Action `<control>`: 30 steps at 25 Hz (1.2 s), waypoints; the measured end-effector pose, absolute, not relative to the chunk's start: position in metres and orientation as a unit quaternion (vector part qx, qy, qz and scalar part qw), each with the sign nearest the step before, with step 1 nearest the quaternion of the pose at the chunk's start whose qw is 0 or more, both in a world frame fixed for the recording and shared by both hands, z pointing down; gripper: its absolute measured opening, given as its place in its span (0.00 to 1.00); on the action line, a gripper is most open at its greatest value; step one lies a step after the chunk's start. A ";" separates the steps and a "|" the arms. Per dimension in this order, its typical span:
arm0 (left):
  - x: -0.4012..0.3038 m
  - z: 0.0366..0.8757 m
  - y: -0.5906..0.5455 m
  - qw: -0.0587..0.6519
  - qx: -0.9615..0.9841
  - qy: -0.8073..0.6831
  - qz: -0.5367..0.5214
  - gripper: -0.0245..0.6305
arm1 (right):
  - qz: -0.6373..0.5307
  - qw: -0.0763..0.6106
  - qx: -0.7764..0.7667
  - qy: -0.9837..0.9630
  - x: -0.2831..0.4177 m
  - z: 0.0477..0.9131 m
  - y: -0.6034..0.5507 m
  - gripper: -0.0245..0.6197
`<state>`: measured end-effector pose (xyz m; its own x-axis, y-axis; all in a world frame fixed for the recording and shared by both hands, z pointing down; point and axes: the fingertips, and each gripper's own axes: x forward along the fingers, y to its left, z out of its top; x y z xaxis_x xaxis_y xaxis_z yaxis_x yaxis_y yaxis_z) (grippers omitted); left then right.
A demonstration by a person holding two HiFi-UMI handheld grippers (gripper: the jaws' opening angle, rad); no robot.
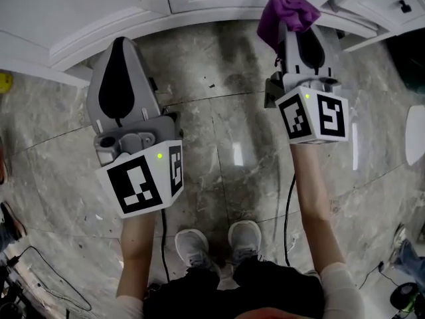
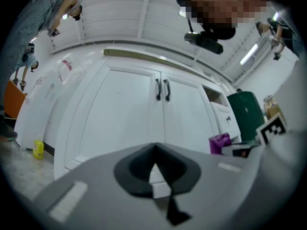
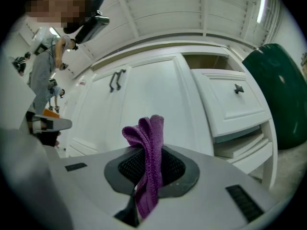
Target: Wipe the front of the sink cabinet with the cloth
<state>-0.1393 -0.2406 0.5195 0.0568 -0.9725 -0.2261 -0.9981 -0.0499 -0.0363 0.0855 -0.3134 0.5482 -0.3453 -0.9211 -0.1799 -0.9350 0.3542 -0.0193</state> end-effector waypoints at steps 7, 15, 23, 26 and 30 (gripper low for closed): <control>-0.139 0.527 -0.215 0.090 -0.711 0.695 0.063 0.05 | 0.034 0.084 -0.506 0.858 0.023 0.551 -0.260 0.12; -0.133 0.543 -0.218 0.081 -0.718 0.691 0.042 0.04 | 0.004 0.065 -0.501 0.863 0.019 0.577 -0.256 0.13; -0.134 0.576 -0.230 0.066 -0.722 0.688 0.035 0.04 | 0.031 0.030 -0.491 0.870 0.009 0.604 -0.257 0.13; -0.138 0.584 -0.236 0.067 -0.721 0.689 0.034 0.04 | 0.030 0.018 -0.487 0.872 0.007 0.615 -0.260 0.13; -0.139 0.593 -0.241 0.071 -0.720 0.690 0.034 0.04 | 0.015 0.018 -0.482 0.876 0.002 0.628 -0.263 0.13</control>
